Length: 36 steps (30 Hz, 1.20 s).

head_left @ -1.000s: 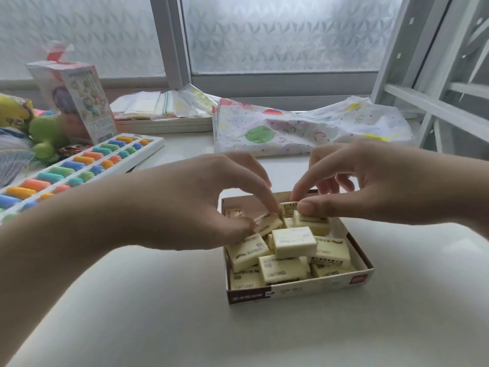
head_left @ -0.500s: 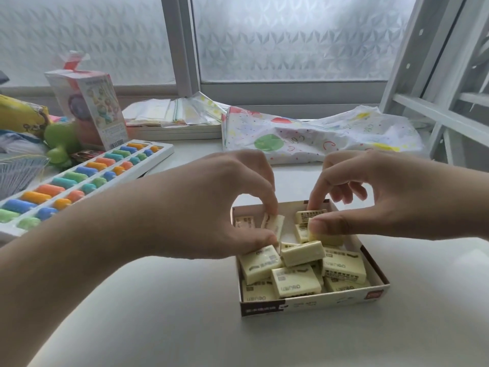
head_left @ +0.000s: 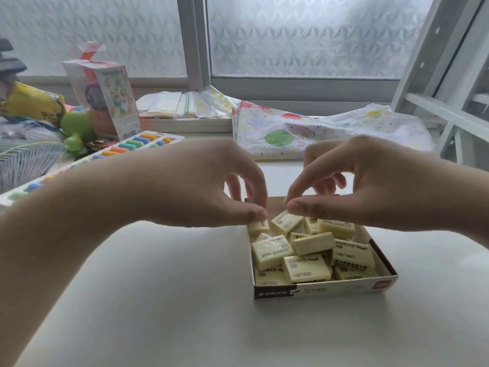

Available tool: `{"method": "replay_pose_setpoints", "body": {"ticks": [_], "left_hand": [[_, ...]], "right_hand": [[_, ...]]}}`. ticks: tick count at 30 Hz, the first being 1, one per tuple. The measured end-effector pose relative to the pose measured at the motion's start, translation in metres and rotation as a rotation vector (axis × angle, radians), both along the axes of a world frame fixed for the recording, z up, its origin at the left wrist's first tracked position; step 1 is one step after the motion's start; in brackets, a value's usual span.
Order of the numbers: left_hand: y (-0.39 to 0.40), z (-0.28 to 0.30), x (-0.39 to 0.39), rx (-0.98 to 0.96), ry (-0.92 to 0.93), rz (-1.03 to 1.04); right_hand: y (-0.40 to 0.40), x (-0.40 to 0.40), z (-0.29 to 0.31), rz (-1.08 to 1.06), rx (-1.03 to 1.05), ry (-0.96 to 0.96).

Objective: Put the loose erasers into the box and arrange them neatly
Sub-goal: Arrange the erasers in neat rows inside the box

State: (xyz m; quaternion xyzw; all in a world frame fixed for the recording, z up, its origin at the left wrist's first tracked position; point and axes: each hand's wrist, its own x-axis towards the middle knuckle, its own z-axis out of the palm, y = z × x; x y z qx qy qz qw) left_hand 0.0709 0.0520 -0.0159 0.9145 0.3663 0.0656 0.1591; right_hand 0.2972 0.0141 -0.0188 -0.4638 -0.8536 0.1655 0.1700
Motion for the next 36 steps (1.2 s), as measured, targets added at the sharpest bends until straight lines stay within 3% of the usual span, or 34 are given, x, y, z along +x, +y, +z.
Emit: {"method": "replay_pose_setpoints", "body": {"ticks": [5, 12, 24, 30, 36], "left_hand": [[0.001, -0.002, 0.000, -0.047, -0.008, 0.010], [-0.001, -0.003, -0.003, -0.142, -0.029, 0.034], [-0.016, -0.005, 0.014, -0.116, -0.029, 0.192], [-0.017, -0.008, 0.017, -0.102, -0.073, 0.213], [-0.016, -0.008, 0.015, 0.061, 0.031, 0.169]], "right_hand": [[0.006, -0.026, 0.013, 0.010, -0.111, -0.276], [0.008, -0.025, 0.017, 0.077, -0.158, -0.408], [0.002, -0.011, 0.004, 0.008, 0.105, -0.335], [0.003, -0.006, 0.005, 0.039, 0.110, -0.218], [0.009, 0.004, 0.009, 0.005, 0.039, -0.170]]}}
